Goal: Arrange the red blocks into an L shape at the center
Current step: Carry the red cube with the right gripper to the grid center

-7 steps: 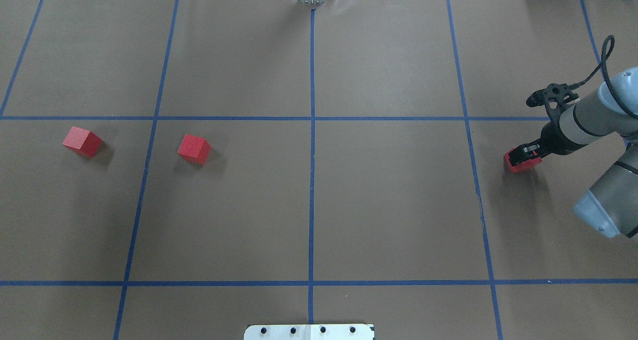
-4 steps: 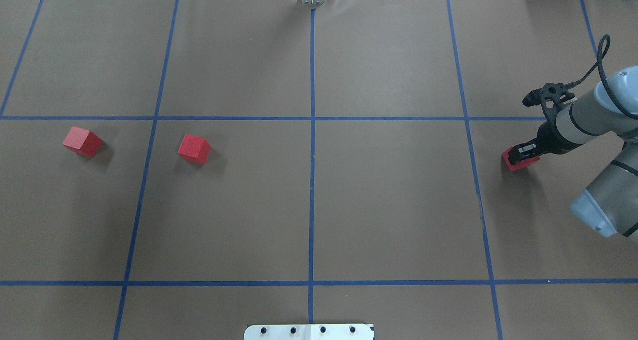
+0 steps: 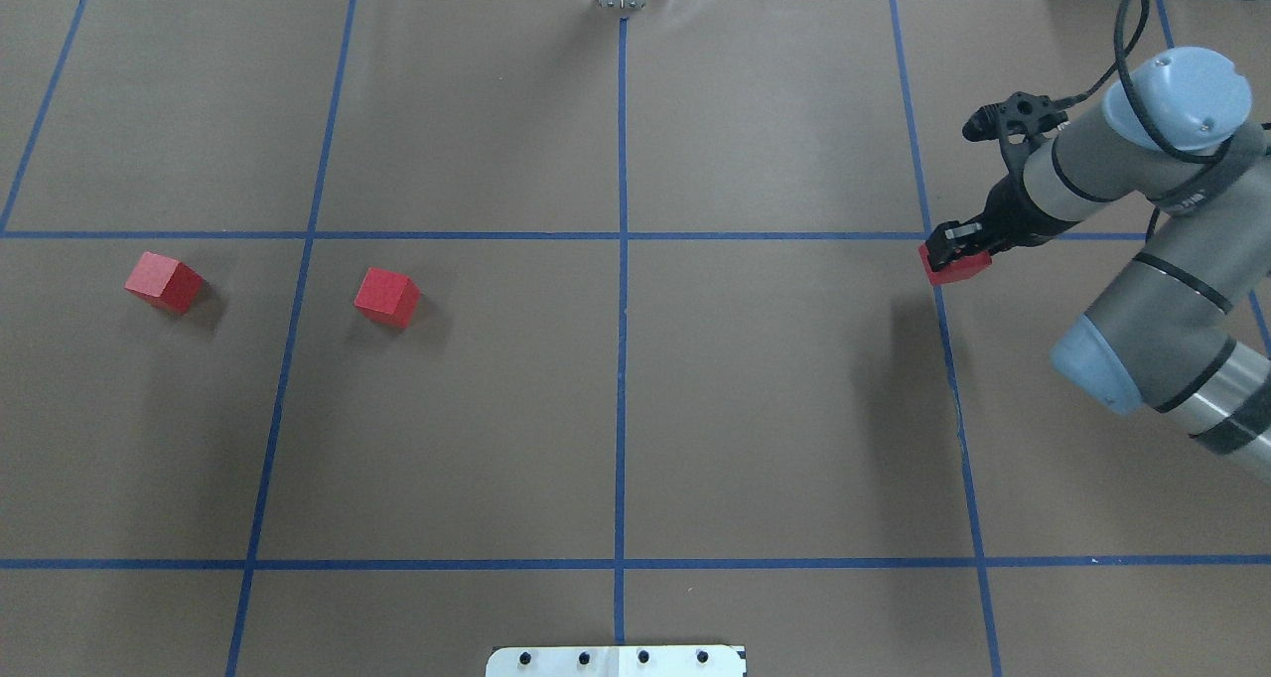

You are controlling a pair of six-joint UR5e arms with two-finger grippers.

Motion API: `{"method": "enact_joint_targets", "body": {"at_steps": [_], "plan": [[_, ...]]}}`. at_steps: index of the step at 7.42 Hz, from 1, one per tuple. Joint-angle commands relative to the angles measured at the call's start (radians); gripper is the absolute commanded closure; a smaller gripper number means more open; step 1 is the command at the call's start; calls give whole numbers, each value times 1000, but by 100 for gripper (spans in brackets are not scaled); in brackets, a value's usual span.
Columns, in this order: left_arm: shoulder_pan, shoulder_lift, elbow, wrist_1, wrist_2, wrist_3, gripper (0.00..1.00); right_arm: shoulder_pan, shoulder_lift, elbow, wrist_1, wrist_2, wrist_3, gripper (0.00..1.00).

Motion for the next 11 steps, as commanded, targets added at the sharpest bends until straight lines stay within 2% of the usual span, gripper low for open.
{"method": "enact_joint_targets", "body": {"at_steps": [1, 3, 4, 6, 7, 11], "plan": [[0, 0, 0, 0, 0, -1, 0, -115, 197, 6, -174, -20, 235, 100], [0, 0, 0, 0, 0, -1, 0, -243, 350, -30, -262, -141, 383, 96], [0, 0, 0, 0, 0, -1, 0, -286, 422, -87, -264, -151, 449, 96], [0, 0, -1, 0, 0, -1, 0, -363, 521, -205, -259, -244, 532, 95], [0, 0, -1, 0, 0, -1, 0, -396, 521, -218, -258, -247, 537, 94], [1, 0, -1, 0, 0, -1, 0, -429, 518, -219, -255, -255, 558, 75]]}}
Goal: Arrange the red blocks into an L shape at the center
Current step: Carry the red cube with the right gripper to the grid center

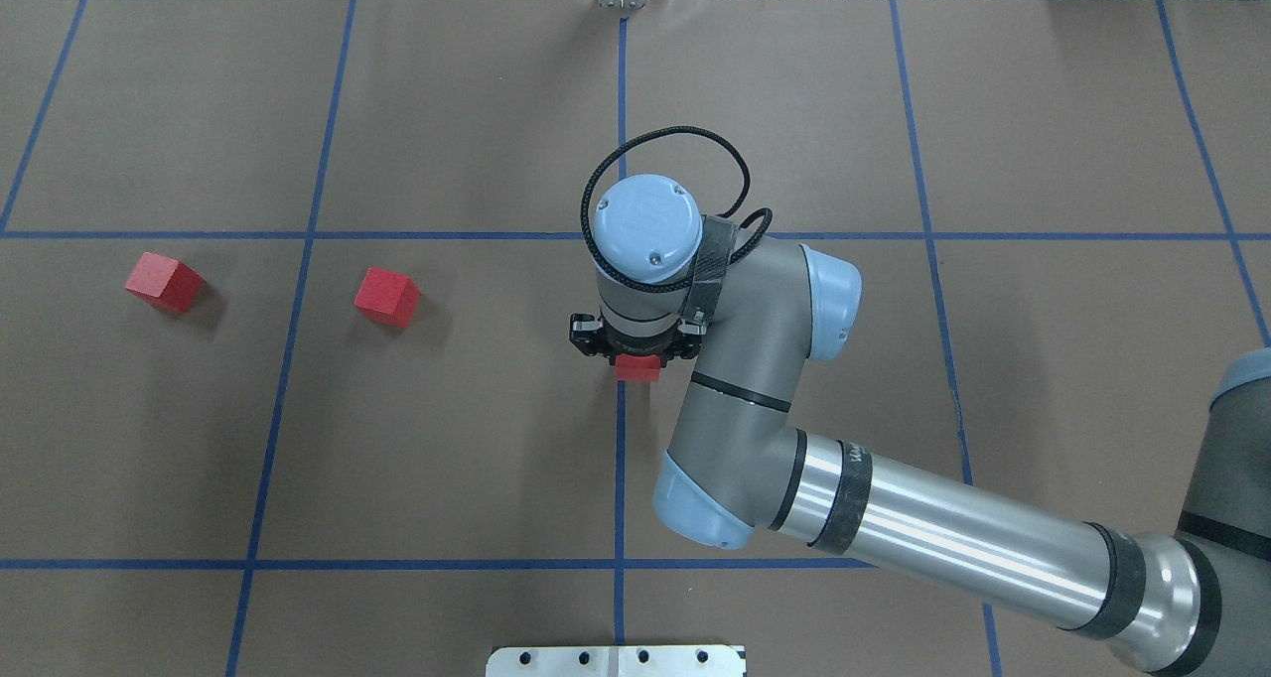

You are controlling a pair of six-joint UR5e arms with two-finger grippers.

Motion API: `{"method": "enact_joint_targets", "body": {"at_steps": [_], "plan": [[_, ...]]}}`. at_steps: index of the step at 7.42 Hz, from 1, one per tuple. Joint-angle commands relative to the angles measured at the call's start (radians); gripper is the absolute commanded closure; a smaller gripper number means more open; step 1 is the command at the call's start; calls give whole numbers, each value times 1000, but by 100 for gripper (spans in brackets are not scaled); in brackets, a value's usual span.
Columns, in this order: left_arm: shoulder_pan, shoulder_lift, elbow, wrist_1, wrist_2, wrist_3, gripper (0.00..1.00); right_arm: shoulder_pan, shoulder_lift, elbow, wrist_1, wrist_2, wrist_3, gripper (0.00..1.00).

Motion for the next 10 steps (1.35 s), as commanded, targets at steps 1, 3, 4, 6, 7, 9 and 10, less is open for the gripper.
{"method": "enact_joint_targets", "body": {"at_steps": [1, 3, 4, 6, 7, 9, 10], "plan": [[-1, 0, 0, 0, 0, 2, 0, -14, 1, -1, 1, -5, 18, 71], [-1, 0, 2, 0, 0, 2, 0, -21, 7, -10, 2, -23, 24, 65], [-1, 0, 2, 0, 0, 2, 0, -23, 7, -10, 2, -23, 24, 62], [1, 0, 3, 0, 0, 2, 0, -28, 9, -18, 4, -31, 23, 55], [-1, 0, 3, 0, 0, 2, 0, -31, 9, -21, 24, -37, 24, 50], [-1, 0, 3, 0, 0, 2, 0, -34, 9, -25, 31, -37, 26, 46], [-1, 0, 3, 0, 0, 2, 0, -35, 10, -25, 32, -38, 27, 46]]}}
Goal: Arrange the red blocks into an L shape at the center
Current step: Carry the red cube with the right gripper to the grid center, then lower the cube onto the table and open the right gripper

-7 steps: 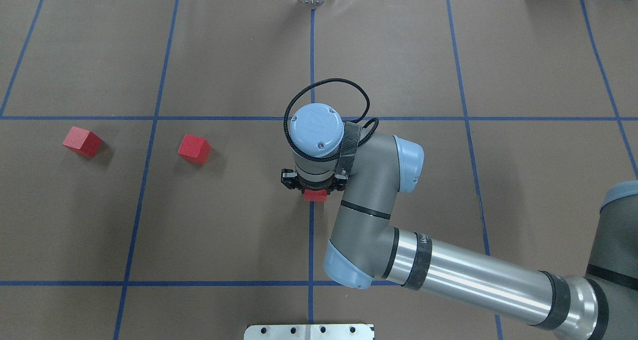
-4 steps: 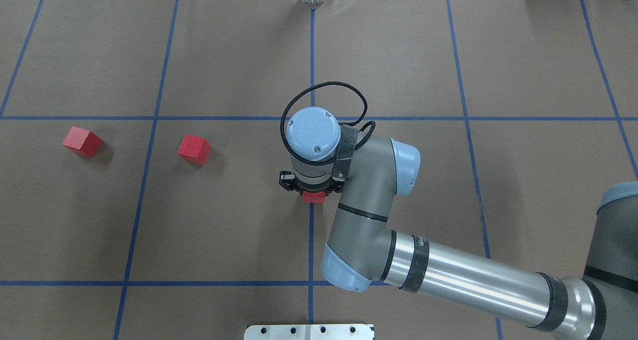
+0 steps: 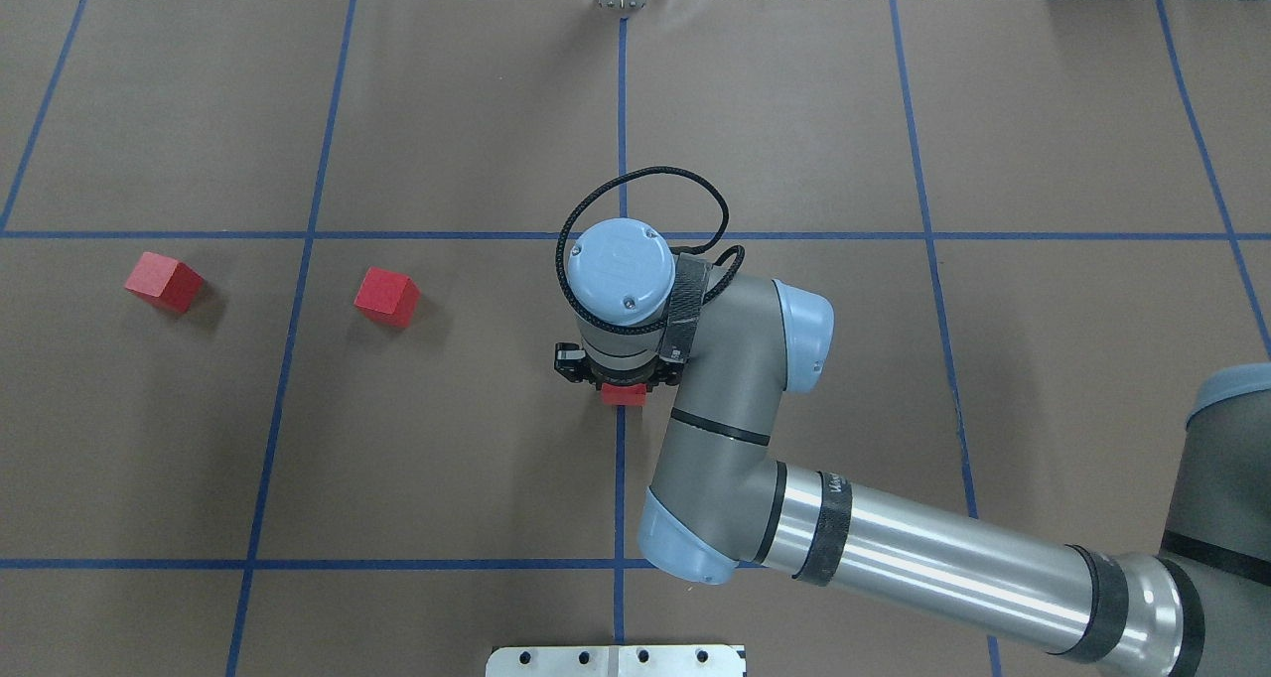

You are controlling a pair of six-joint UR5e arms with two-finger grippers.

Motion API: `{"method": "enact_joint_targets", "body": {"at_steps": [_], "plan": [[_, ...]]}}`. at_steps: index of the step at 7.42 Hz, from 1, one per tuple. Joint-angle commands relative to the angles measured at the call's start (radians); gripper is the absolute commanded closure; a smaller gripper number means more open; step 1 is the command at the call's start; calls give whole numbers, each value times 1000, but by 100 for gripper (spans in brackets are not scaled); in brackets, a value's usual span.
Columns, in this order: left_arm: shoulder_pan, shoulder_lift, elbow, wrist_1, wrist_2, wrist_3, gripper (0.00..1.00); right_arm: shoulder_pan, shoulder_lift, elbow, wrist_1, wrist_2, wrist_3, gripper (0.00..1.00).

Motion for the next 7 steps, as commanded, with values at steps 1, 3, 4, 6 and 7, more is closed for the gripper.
{"method": "enact_joint_targets", "body": {"at_steps": [1, 3, 4, 6, 7], "plan": [[0, 0, 0, 0, 0, 0, 0, -2, 1, -1, 3, -1, 2, 45], [0, 0, 0, 0, 0, 0, 0, -5, 0, -3, 3, -1, 2, 32], [0, 0, 0, 0, 2, 0, 0, -8, 0, -3, 2, -1, 2, 19], [0, 0, 0, 0, 0, 2, 0, -13, 0, -3, 2, -1, 2, 2], [0, 0, 0, 0, 2, 2, 0, -14, 0, -1, 2, -9, 2, 1]]}}
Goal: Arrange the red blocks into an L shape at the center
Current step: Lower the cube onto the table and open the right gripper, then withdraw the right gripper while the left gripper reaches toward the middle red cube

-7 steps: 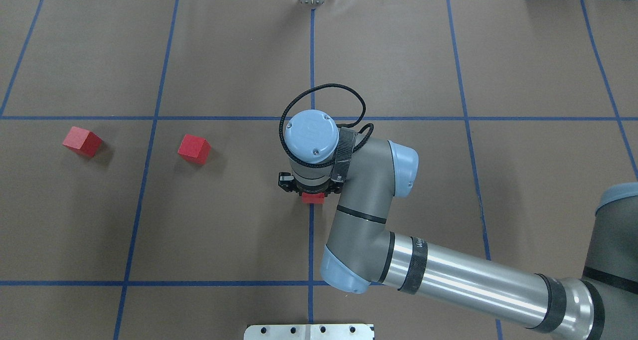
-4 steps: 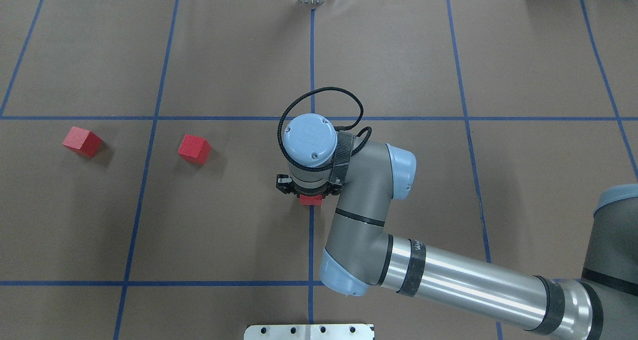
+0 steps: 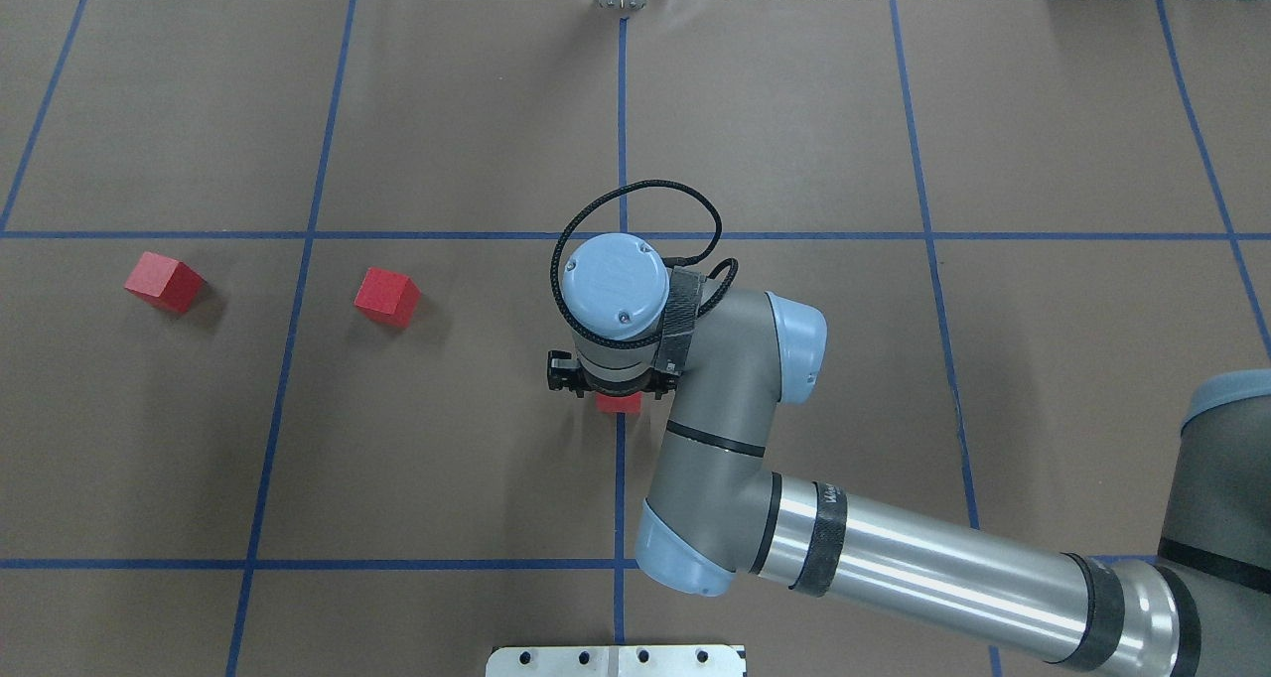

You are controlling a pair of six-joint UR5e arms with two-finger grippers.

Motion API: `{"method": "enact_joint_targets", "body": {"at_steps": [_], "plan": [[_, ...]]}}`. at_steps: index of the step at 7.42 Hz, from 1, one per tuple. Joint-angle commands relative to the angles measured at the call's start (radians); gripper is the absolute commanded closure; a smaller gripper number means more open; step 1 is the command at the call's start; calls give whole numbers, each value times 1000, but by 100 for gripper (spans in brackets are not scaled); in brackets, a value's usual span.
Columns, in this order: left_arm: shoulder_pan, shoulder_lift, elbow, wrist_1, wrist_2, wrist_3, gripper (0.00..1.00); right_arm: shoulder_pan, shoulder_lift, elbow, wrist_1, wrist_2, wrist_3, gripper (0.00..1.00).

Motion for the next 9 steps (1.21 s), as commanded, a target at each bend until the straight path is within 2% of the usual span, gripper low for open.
{"method": "enact_joint_targets", "body": {"at_steps": [1, 3, 4, 6, 8, 9], "plan": [[0, 0, 0, 0, 1, -1, 0, 0, 1, 18, 0, -8, -1, 1], [2, -12, -6, -2, 1, -12, 0, 90, -6, 49, -8, 5, -29, 0], [33, -32, -18, -20, 0, -89, 0, 159, -21, 82, -26, 37, -78, 0], [203, -66, -26, -128, 3, -320, 0, 286, -102, 180, -81, 121, -242, 0], [375, -165, -21, -124, 15, -551, 0, 405, -301, 346, -81, 169, -435, 0], [437, -207, -11, -123, 15, -618, 0, 469, -383, 383, -80, 192, -486, 0]]}}
